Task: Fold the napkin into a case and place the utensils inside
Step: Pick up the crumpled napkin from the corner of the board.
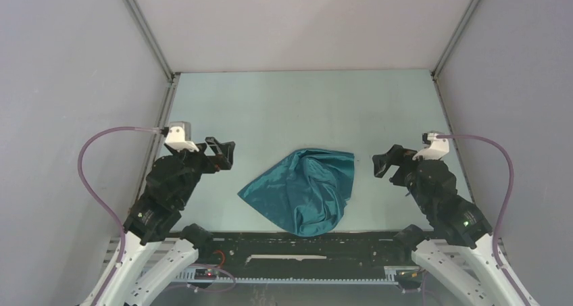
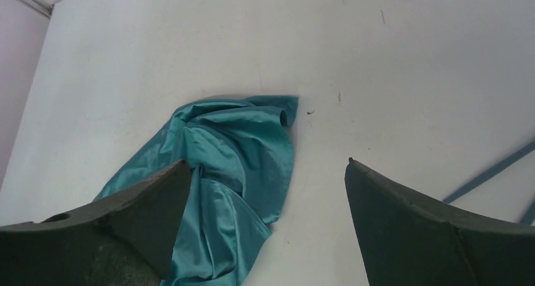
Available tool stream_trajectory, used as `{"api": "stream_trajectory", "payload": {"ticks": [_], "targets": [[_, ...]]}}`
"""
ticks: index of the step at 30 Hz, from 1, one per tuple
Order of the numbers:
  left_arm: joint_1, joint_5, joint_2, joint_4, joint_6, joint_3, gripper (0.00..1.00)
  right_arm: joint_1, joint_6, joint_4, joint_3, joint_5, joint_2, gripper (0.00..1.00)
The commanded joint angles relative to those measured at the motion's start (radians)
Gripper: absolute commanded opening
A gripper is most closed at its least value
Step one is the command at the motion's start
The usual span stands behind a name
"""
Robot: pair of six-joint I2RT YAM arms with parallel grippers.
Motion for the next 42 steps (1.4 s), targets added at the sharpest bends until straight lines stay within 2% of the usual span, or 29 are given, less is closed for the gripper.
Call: {"api": "stream_trajectory", "payload": {"ticks": [1, 7, 11, 15, 18, 21, 24, 27, 31, 37, 39, 42], "targets": [[-0.007, 0.003, 0.05, -0.05, -0.028, 0.056, 1.0, 0.01, 0.037, -0.046, 0.039, 0.024, 0.034, 1.0], [-0.008, 0.084, 0.178, -0.098, -0.064, 0.052, 1.0, -0.013, 0.049, 0.002, -0.001, -0.096, 0.181, 1.0], [-0.009, 0.123, 0.279, -0.138, -0.123, 0.009, 1.0, -0.119, 0.056, 0.116, -0.076, -0.383, 0.307, 1.0], [-0.01, 0.096, 0.388, -0.205, -0.228, -0.043, 0.97, -0.297, 0.098, 0.263, -0.164, -0.712, 0.434, 1.0], [-0.022, 0.075, 0.435, -0.208, -0.334, -0.127, 0.95, -0.377, 0.111, 0.327, -0.194, -0.839, 0.508, 0.99], [-0.064, 0.074, 0.485, -0.176, -0.421, -0.196, 0.94, -0.411, 0.116, 0.381, -0.199, -0.85, 0.571, 0.98], [-0.089, 0.094, 0.534, -0.1, -0.458, -0.236, 0.84, -0.426, 0.118, 0.458, -0.195, -0.79, 0.636, 0.92], [-0.09, 0.087, 0.574, -0.042, -0.472, -0.247, 0.78, -0.446, 0.111, 0.528, -0.171, -0.811, 0.735, 0.87], [-0.09, 0.097, 0.661, 0.001, -0.489, -0.232, 0.78, -0.481, 0.124, 0.612, -0.157, -0.896, 0.867, 0.82], [-0.09, 0.09, 0.801, 0.04, -0.57, -0.235, 0.82, -0.5, 0.133, 0.73, -0.139, -0.983, 0.981, 0.72], [-0.09, 0.08, 0.84, 0.053, -0.592, -0.232, 0.81, -0.5, 0.132, 0.753, -0.125, -0.994, 1.018, 0.69], [-0.088, 0.039, 0.887, 0.068, -0.611, -0.22, 0.72, -0.504, 0.13, 0.78, -0.09, -1.019, 1.084, 0.59]]}}
